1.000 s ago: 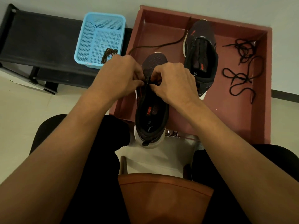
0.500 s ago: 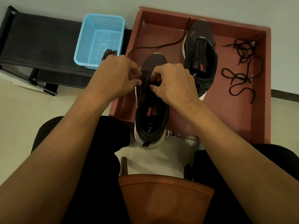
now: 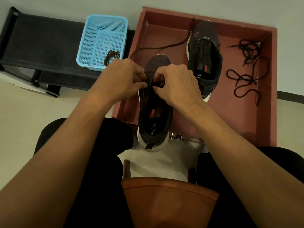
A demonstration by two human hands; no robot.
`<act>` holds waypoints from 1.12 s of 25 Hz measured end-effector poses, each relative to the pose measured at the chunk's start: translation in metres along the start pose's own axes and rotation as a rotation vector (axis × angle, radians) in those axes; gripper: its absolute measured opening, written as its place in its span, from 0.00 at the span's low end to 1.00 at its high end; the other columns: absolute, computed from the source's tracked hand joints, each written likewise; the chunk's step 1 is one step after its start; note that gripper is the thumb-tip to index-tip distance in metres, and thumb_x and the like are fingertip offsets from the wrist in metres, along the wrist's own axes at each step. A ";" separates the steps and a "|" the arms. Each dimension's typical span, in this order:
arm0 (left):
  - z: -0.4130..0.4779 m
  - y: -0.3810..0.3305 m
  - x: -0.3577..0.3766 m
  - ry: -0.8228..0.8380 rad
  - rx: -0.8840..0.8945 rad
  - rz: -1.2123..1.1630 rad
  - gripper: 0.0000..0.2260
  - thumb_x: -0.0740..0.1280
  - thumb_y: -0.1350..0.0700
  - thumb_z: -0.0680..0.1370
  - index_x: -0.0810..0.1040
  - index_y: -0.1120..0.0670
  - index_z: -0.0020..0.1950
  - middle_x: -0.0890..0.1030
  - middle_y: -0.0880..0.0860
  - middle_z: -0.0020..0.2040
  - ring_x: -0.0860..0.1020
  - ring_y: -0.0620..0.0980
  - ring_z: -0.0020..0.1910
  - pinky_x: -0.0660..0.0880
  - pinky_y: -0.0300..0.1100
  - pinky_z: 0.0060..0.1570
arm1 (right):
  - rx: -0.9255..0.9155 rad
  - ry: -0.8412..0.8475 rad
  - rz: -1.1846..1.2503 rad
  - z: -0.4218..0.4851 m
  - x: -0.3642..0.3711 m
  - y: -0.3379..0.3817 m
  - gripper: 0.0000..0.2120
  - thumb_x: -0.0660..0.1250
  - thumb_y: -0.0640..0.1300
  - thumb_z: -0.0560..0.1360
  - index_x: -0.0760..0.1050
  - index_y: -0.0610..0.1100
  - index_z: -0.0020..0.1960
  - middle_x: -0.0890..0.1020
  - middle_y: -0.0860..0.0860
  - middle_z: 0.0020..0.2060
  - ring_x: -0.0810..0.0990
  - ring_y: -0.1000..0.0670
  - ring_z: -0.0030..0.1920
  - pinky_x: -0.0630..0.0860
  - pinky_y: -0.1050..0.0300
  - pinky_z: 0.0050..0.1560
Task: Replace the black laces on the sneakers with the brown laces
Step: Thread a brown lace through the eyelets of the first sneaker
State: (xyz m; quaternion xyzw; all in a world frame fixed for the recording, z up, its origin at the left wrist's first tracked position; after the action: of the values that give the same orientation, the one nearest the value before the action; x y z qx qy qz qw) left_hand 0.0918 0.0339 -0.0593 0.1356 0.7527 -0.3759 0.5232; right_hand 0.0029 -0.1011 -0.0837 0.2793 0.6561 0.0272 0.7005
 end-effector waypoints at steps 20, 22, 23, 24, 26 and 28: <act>0.024 -0.004 0.003 -0.060 -0.180 -0.086 0.14 0.71 0.44 0.80 0.87 0.54 0.49 0.79 0.49 0.37 0.81 0.50 0.44 0.72 0.41 0.46 | 0.054 0.016 0.115 0.003 -0.010 -0.006 0.11 0.76 0.42 0.73 0.77 0.50 0.51 0.81 0.53 0.47 0.81 0.50 0.47 0.79 0.56 0.47; 0.028 -0.001 0.007 -0.075 -0.207 -0.124 0.07 0.74 0.50 0.78 0.87 0.52 0.49 0.80 0.48 0.36 0.83 0.50 0.46 0.76 0.41 0.48 | 0.058 0.033 0.135 0.005 -0.012 -0.006 0.11 0.77 0.43 0.72 0.78 0.51 0.50 0.81 0.54 0.46 0.82 0.51 0.46 0.80 0.55 0.48; 0.028 0.001 0.008 -0.074 -0.232 -0.228 0.04 0.74 0.53 0.77 0.87 0.52 0.48 0.82 0.49 0.37 0.83 0.50 0.45 0.78 0.42 0.48 | 0.064 0.049 0.149 0.006 -0.012 -0.007 0.10 0.77 0.44 0.72 0.78 0.52 0.49 0.82 0.54 0.45 0.82 0.51 0.46 0.82 0.54 0.49; 0.029 0.003 0.010 -0.071 -0.256 -0.404 0.03 0.74 0.55 0.77 0.86 0.53 0.46 0.84 0.51 0.39 0.83 0.50 0.43 0.80 0.45 0.48 | 0.071 0.068 0.164 0.007 -0.014 -0.008 0.10 0.77 0.46 0.72 0.77 0.52 0.49 0.82 0.55 0.44 0.83 0.51 0.45 0.82 0.53 0.49; 0.030 0.001 0.008 -0.110 -0.260 -0.793 0.05 0.70 0.60 0.79 0.83 0.54 0.44 0.86 0.53 0.40 0.82 0.50 0.42 0.80 0.47 0.47 | 0.074 0.066 0.219 0.009 -0.021 -0.010 0.09 0.76 0.47 0.73 0.77 0.52 0.50 0.83 0.55 0.42 0.84 0.53 0.40 0.83 0.52 0.47; 0.031 -0.007 0.001 -0.146 -0.177 -0.986 0.06 0.67 0.65 0.80 0.81 0.57 0.45 0.85 0.52 0.39 0.81 0.49 0.40 0.79 0.44 0.47 | 0.065 -0.009 0.317 0.010 -0.033 -0.011 0.13 0.75 0.47 0.75 0.78 0.51 0.57 0.84 0.55 0.42 0.84 0.57 0.36 0.84 0.54 0.43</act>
State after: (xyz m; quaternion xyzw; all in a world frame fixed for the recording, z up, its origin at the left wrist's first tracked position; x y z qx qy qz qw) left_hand 0.1087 0.0071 -0.0624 -0.3075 0.7176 -0.5217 0.3441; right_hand 0.0039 -0.1278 -0.0585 0.4021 0.6012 0.1147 0.6810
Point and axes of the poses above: each hand's wrist, its own z-axis towards the middle knuckle, its own x-axis out of the palm, y = z × x, the point moved 5 cm from there along z, towards the middle knuckle
